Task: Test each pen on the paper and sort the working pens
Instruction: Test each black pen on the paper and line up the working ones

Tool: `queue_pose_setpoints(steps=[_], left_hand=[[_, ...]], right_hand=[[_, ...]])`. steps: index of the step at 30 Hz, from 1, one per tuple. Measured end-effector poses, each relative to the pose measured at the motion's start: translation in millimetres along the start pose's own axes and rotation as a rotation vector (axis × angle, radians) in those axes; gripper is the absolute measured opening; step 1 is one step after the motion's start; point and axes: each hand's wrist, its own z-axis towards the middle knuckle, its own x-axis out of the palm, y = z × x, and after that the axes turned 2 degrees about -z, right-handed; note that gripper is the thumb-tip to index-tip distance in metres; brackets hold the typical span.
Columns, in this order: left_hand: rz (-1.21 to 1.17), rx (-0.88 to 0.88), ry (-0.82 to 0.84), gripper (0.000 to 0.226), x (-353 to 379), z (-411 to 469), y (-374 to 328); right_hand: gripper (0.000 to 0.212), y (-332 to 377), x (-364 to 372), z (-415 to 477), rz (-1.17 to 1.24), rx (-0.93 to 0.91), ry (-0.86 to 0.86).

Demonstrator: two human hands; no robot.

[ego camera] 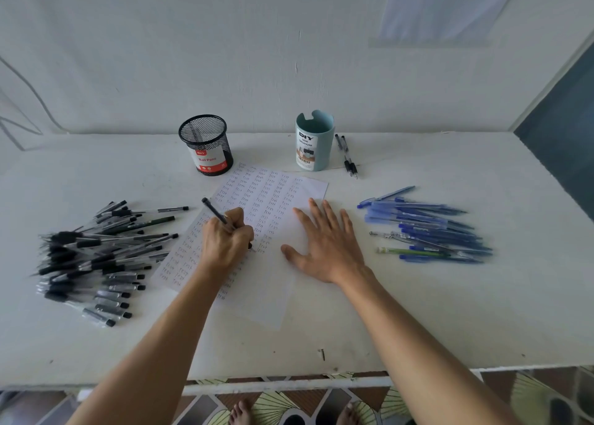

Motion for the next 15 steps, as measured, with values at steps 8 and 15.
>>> queue_pose_setpoints(steps=[8,15], left_hand=[[0.124,0.008,0.012,0.030,2.0,2.5,6.9],[0.122,0.012,-0.024,0.042,4.5,2.7,2.6]], right_hand=[[0.098,0.1,0.9,0.0,0.007,0.000,-0.015],[0.097,-0.1,0.8,0.4,0.011,0.005,-0.016]])
